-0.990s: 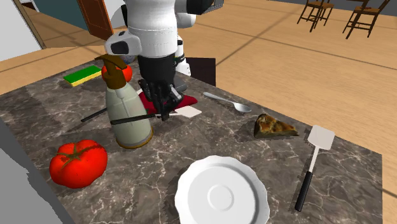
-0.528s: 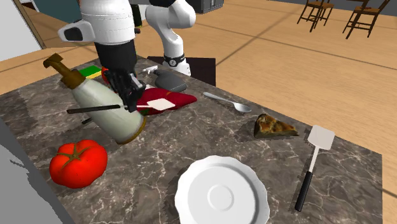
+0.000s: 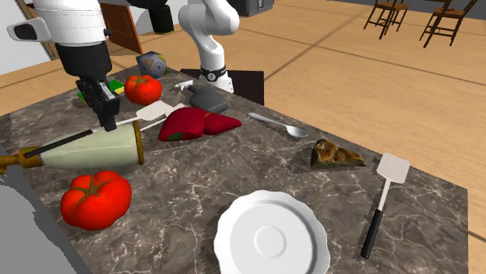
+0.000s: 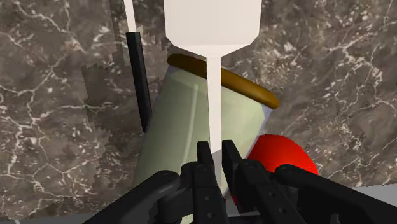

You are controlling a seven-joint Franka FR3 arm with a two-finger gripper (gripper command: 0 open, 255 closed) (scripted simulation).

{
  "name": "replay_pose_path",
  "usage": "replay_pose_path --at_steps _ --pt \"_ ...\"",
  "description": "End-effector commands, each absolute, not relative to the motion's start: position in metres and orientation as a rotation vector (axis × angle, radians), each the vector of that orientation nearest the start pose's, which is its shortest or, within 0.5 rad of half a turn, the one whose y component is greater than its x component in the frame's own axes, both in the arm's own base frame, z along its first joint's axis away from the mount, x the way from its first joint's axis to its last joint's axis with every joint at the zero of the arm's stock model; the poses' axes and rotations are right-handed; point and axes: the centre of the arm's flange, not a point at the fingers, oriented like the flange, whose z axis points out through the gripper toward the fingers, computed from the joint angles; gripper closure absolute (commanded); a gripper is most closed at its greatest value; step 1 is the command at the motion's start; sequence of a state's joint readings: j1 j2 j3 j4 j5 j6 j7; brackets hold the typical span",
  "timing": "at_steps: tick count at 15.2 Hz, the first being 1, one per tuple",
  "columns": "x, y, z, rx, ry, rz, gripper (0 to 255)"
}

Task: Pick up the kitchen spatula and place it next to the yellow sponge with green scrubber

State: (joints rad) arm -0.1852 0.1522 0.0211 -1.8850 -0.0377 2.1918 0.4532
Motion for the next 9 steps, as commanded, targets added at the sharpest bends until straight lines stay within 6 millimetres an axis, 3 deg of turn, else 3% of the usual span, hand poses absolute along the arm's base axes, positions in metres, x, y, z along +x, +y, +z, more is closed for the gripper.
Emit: replay_pose_path --at_steps 1,9 --pt "0.594 -0.123 0.423 -3.021 0.924 -0.1 255" --pt "0.574 -0.227 0.423 -3.021 0.924 -0.1 255"
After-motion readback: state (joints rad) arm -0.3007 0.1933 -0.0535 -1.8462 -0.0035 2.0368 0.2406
